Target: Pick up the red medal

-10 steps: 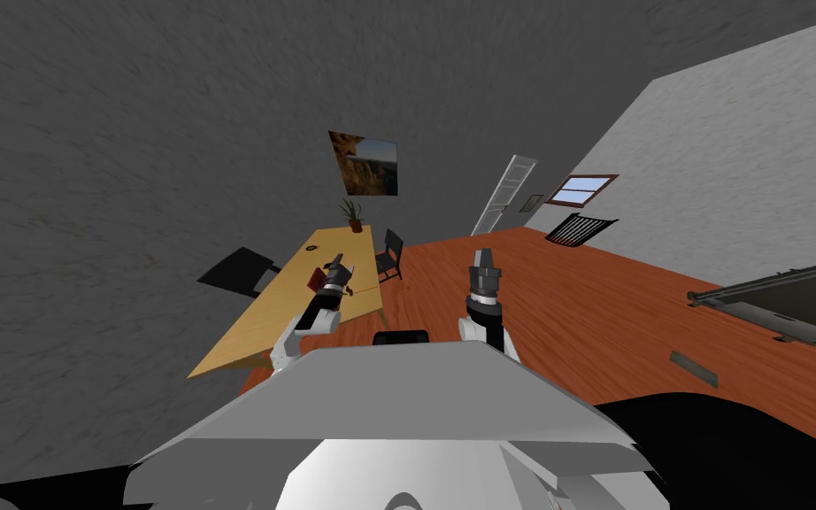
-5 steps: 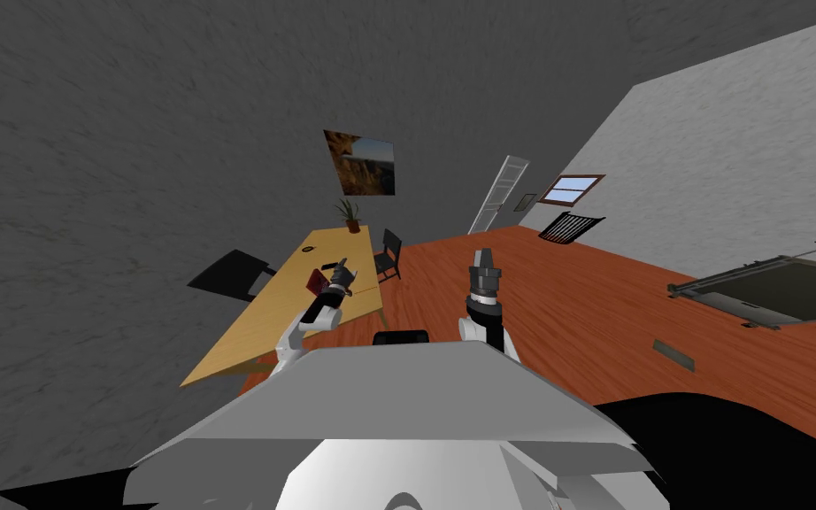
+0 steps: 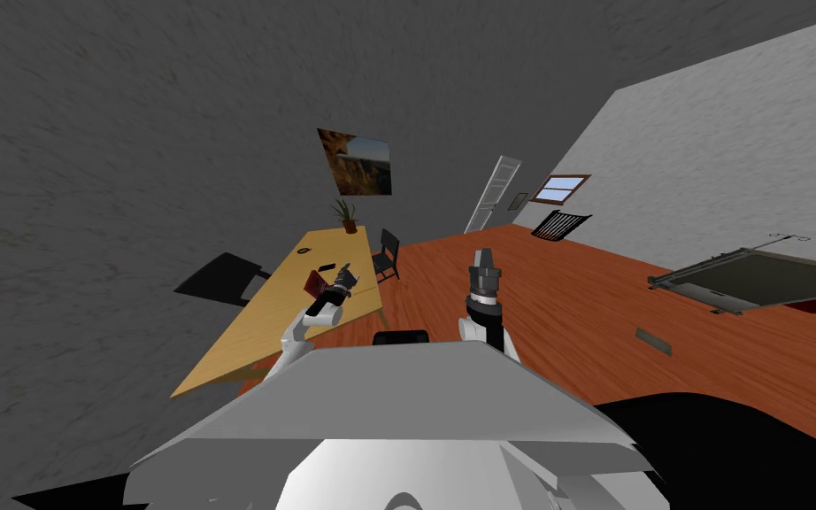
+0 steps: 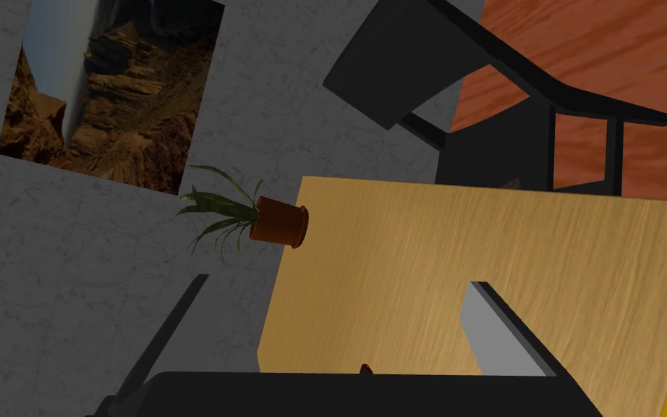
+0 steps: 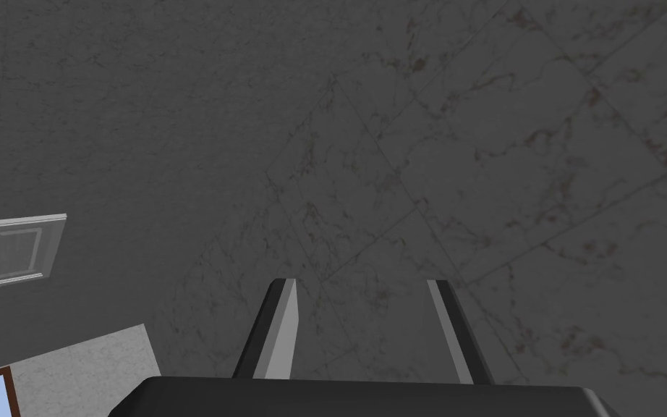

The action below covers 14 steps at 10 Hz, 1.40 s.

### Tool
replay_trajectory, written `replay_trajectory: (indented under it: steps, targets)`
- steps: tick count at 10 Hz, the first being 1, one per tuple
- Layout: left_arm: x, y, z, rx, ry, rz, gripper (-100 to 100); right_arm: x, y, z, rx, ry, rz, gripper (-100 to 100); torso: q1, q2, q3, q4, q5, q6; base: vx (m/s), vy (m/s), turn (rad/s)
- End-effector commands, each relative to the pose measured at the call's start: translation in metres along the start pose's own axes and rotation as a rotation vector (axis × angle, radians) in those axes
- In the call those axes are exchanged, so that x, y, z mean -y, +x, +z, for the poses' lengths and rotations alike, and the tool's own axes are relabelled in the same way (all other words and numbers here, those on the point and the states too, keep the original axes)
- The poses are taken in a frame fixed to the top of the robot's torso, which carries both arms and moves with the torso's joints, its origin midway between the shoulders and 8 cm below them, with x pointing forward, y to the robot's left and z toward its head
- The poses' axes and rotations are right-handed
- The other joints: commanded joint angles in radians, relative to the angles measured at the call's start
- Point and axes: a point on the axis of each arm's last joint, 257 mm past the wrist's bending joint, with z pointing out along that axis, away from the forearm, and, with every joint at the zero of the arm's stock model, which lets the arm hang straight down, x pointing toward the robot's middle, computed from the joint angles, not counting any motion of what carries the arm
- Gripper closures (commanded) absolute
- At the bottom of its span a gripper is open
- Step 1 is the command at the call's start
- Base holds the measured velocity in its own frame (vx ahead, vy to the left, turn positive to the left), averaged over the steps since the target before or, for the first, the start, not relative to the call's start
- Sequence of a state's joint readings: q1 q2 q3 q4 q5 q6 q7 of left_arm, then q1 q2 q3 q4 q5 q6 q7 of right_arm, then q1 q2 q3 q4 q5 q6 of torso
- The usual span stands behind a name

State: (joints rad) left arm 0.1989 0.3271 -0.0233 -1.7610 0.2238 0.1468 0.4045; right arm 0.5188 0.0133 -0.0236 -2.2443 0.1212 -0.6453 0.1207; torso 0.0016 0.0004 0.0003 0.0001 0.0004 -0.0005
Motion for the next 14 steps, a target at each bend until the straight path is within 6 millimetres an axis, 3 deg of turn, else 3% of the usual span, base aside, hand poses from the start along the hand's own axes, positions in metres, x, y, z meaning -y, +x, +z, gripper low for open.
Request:
replay_trajectory:
  steps: [1,2,7,14]
  targets:
    - [-0.020,-0.009,0.007,0.021,-0.063,-0.029,-100,0.000,0.000,0.000,0.000,0.000,0.000,0,0.000,0.000,0.000,0.000,0.000,0.000,-0.018,0.020,-0.071]
    - [-0.021,-0.010,0.007,0.023,-0.066,-0.029,-100,0.000,0.000,0.000,0.000,0.000,0.000,0,0.000,0.000,0.000,0.000,0.000,0.000,-0.012,0.016,-0.036]
    - [-0.071,-0.048,0.020,0.107,-0.251,-0.114,-100,0.000,0.000,0.000,0.000,0.000,0.000,0,0.000,0.000,0.000,0.000,0.000,0.000,-0.014,0.023,-0.073]
    - [-0.123,-0.106,0.015,0.254,-0.443,-0.188,-100,0.000,0.000,0.000,0.000,0.000,0.000,0,0.000,0.000,0.000,0.000,0.000,0.000,-0.014,0.018,-0.055]
